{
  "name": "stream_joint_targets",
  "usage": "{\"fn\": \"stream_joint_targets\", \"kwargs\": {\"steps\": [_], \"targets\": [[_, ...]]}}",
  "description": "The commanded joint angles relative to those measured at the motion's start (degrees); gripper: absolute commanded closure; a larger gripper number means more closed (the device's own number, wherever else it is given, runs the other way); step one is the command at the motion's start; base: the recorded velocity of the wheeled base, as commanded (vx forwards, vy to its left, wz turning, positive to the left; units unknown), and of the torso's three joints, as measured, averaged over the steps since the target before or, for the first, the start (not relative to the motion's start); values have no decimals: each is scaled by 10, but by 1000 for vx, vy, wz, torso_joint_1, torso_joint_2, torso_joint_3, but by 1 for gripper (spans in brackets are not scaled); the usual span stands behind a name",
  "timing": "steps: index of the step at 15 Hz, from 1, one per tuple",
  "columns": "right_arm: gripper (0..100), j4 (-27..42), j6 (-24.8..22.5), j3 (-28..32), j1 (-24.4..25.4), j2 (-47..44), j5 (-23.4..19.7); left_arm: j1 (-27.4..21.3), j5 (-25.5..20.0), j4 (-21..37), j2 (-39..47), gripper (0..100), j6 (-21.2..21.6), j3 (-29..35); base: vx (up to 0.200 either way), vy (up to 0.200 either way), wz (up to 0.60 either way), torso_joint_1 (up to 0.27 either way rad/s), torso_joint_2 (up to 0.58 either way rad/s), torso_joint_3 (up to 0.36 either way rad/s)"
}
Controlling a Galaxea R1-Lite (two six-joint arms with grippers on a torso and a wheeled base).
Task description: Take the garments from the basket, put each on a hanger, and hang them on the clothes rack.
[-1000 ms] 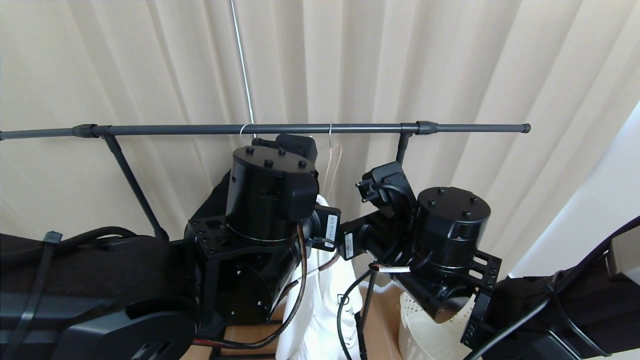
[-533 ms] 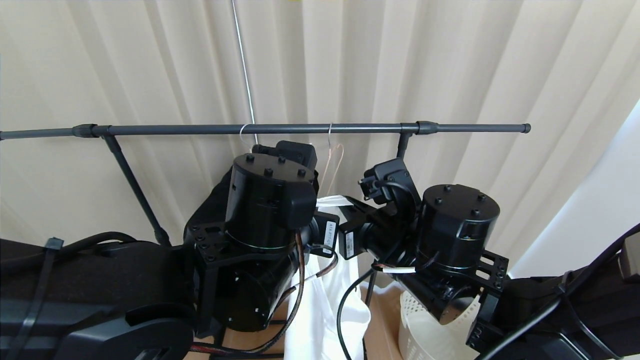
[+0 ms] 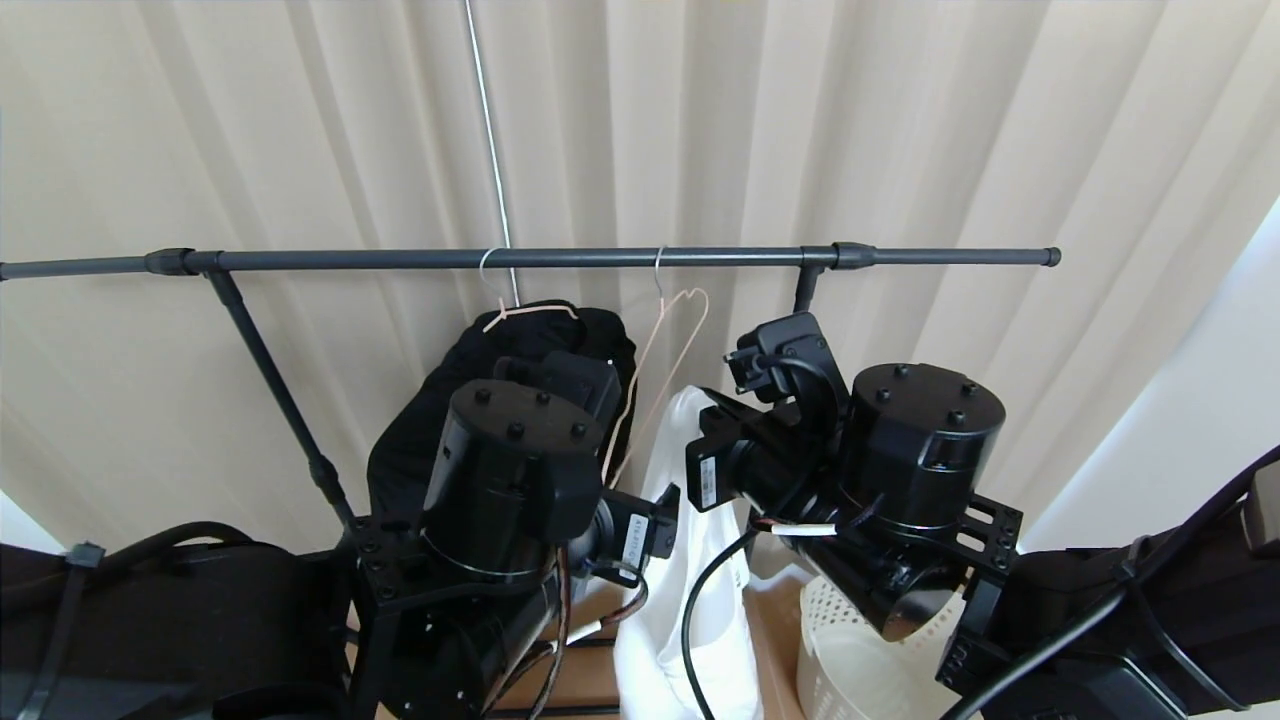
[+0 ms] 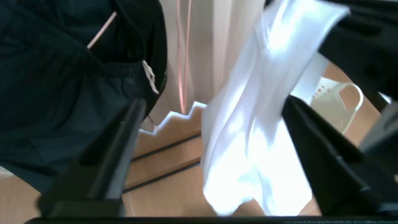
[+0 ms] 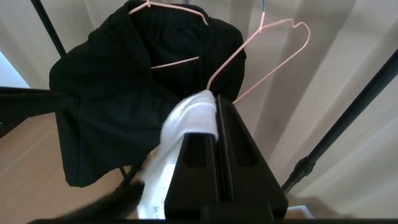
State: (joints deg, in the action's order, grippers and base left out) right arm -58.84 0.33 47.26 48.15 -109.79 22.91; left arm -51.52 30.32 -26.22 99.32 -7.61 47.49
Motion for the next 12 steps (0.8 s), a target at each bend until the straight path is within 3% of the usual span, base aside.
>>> {"fn": "stream_joint_targets", "kwargs": {"steps": [1, 7, 9, 12], "targets": [[100, -1, -13, 0, 2, 0, 12, -3, -4, -8, 11, 0, -22, -22, 0, 0, 0, 0, 0, 0], [100, -1, -24, 14, 3, 1, 50, -21, -29, -80, 77, 0, -65, -47, 0, 0, 0, 0, 0, 0], [100, -5, -24, 11, 4, 2, 50, -17, -14, -115, 93, 0, -65, -41, 0, 0, 0, 0, 0, 0], [100, -6, -24, 11, 10, 2, 50, -11, 1, -122, 104, 0, -83, -43, 0, 0, 0, 0, 0, 0]]}}
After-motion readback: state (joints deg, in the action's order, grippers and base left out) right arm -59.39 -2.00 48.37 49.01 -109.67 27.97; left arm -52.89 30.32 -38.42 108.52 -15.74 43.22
